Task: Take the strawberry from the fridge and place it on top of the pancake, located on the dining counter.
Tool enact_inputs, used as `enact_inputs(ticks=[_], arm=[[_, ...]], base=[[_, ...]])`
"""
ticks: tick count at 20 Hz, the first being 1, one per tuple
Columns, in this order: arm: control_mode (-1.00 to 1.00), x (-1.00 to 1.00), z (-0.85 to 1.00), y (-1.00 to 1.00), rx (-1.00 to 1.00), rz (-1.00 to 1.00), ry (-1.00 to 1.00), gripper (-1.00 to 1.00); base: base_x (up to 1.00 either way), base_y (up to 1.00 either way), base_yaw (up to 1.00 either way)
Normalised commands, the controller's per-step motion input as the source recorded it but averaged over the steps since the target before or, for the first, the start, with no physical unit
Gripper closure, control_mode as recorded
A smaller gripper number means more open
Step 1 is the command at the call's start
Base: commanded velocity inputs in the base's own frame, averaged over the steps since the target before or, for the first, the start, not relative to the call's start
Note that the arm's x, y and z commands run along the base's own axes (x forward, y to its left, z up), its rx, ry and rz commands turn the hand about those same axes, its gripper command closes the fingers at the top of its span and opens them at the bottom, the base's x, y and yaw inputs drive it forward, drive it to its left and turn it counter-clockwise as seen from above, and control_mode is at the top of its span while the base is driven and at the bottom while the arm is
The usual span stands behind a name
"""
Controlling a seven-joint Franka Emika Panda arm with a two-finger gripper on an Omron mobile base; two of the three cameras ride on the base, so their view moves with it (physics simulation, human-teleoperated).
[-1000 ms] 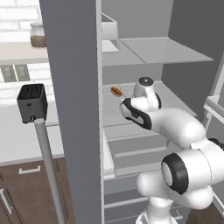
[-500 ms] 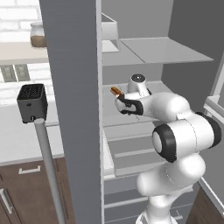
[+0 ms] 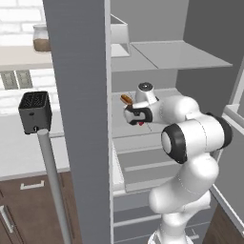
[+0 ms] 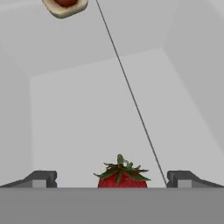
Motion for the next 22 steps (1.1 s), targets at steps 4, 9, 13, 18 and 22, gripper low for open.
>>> enact_inputs(ticks=[4,9,13,18,22], arm=[[-1.00,-0.10,-0.35,0.00,0.00,0.00,0.00,-1.00],[-1.00,0.02,-0.27,0.00,0.00,0.00,0.01,-1.00],[-1.00,0.05,-0.23,0.00,0.00,0.00,0.00,-1.00],[-1.00,0.01,-0.25,0.00,0.00,0.00,0.01,1.00],[-1.00,-0.03,-0.05,-0.06,0.00,-0.01,0.00,1.00]], base=[[0.00,0.00,0.00],[0.00,0.00,0.00],[0.00,0.00,0.00],[0.00,0.00,0.00],[0.00,0.00,0.00]])
